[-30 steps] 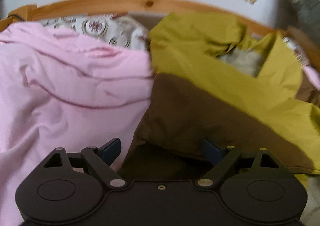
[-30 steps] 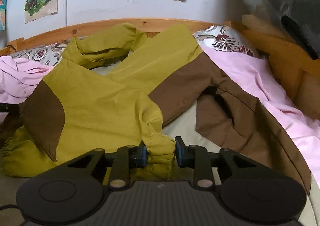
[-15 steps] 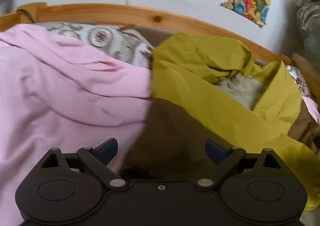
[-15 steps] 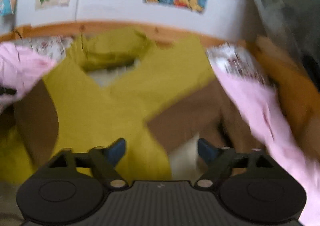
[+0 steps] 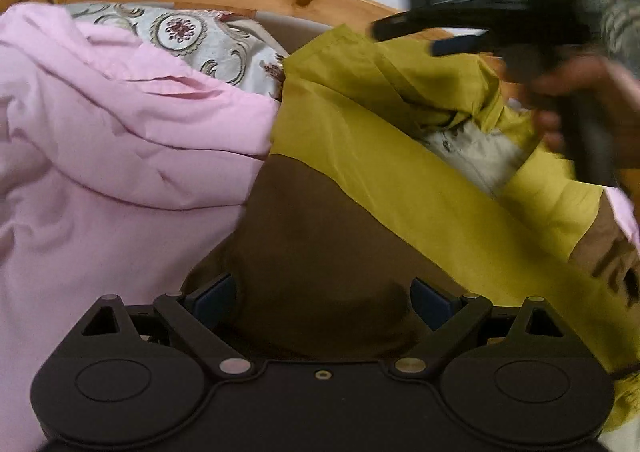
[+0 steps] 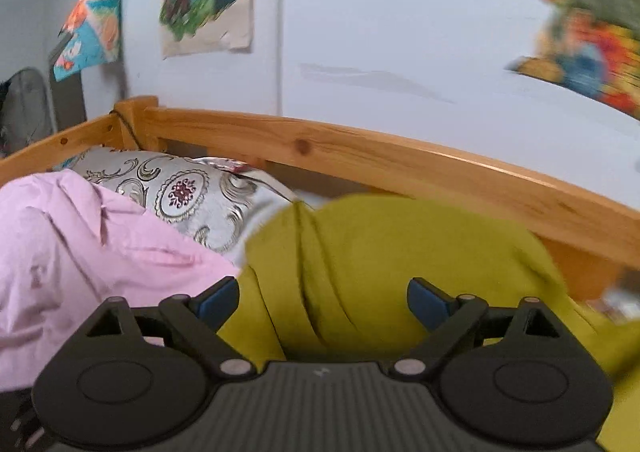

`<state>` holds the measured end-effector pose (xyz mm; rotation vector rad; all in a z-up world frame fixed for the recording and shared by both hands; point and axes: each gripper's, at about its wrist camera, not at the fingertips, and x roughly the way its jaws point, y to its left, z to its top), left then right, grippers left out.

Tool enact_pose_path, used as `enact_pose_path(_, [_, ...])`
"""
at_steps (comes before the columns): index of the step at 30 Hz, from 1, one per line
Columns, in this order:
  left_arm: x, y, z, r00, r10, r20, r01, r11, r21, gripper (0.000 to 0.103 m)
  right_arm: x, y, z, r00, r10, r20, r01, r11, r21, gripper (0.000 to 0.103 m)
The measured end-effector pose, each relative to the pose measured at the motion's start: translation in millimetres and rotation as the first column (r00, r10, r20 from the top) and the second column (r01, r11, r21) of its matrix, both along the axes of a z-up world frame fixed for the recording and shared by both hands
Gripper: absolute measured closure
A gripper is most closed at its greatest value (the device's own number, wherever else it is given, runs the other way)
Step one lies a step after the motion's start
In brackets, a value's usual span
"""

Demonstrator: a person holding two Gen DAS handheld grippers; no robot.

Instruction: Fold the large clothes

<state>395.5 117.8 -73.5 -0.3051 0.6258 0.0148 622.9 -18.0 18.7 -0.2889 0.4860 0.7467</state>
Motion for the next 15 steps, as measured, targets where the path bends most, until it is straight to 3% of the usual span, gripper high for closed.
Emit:
enact_pose_path(4, [-5, 11, 7, 1.000, 0.020, -0.009, -0.021, 0.999, -0.030, 0.008, 22, 43, -14, 1.000, 0.000, 0.011, 0.001, 0.999, -0.048, 0.018])
enact_pose_path(6, [-9, 16, 10, 0.999, 0.038, -0.008, -0.038, 0.999, -0.038, 0.008, 29, 55, -22, 1.000, -0.008, -0.017, 0.007, 0.997, -0.082, 0.058])
enact_pose_path(7, [-11, 18, 11, 0.999, 0.043, -0.008, -0.044, 0.998, -0.042, 0.008, 26, 55, -24, 1.000, -0.022, -0.013, 0.020, 0.996, -0.088, 0.099])
enact_pose_path(11, [-18, 23, 16, 0.998, 0.060, 0.006, -0.060, 0.997, -0.045, 0.008, -10, 23, -6, 0.984, -0.069, 0.163, 0.063, 0.997, 0.042, 0.100])
enact_pose_path(15, [-20, 20, 19, 0.998, 0.052, 0.018, -0.051, 0.998, -0.031, 0.008, -56, -34, 21, 0.946, -0.224, 0.235, 0.167, 0.956, 0.240, 0.100])
